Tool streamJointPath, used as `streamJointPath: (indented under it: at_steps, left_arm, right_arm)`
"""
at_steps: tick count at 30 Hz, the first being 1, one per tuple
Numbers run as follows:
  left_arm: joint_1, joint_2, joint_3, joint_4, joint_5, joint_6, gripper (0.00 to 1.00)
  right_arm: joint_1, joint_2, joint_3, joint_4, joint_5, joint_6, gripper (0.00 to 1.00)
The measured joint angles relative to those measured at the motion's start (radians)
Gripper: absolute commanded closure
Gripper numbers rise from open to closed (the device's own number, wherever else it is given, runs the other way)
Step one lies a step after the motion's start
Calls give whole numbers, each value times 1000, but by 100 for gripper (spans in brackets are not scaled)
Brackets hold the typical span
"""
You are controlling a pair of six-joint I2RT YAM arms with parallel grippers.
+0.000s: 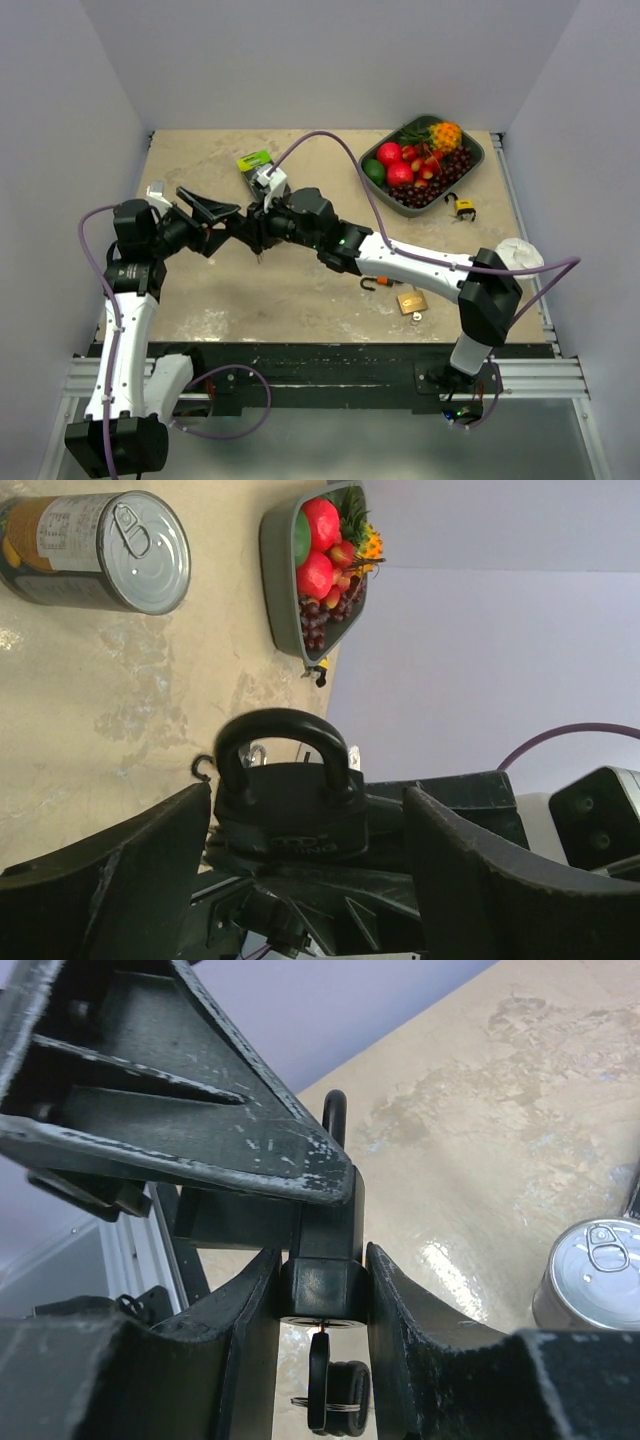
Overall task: Lock with the key
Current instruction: Lock the lock.
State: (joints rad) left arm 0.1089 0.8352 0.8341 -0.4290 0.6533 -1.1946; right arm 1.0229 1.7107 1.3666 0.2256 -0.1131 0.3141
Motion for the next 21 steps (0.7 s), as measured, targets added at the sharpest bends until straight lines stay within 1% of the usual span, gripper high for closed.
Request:
streamJointPath:
  at_steps: [2,3,5,10,13,16,17,18,19,20,21]
  left_arm:
    - [0,-5,0,1,0,0,26]
    - [0,-6,0,0,-4,1,30]
    - [1,-6,0,-9,-13,2,32]
    - [0,-11,0,-8,-11,0,31]
    - [0,-16,0,-9,-11,0,36]
    - [0,-17,0,-17,-14,1,58]
    - [0,-17,-1,-16,-14,-1,74]
    - [0,-17,-1,-16,-15,2,81]
    - [0,-17,-2,-19,-17,1,87]
    - [0,-17,-2,-19,-18,1,99]
    - [0,-17,-2,-19,-18,1,100]
  right_arm:
    - [4,11,4,0,9,1,100]
    - [5,15,4,1,13,1,100]
    - [10,20,11,2,19,3,100]
    - [16,20,21,13,20,7,100]
    - [24,20,21,23,18,8,100]
    - [30,21,21,29,20,7,100]
    - [30,21,21,29,21,7,100]
    - [30,22,21,29,20,7,97]
    - [30,24,21,30,19,8,86]
    - [30,24,22,30,18,8,75]
    - [30,24,22,29,16,8,53]
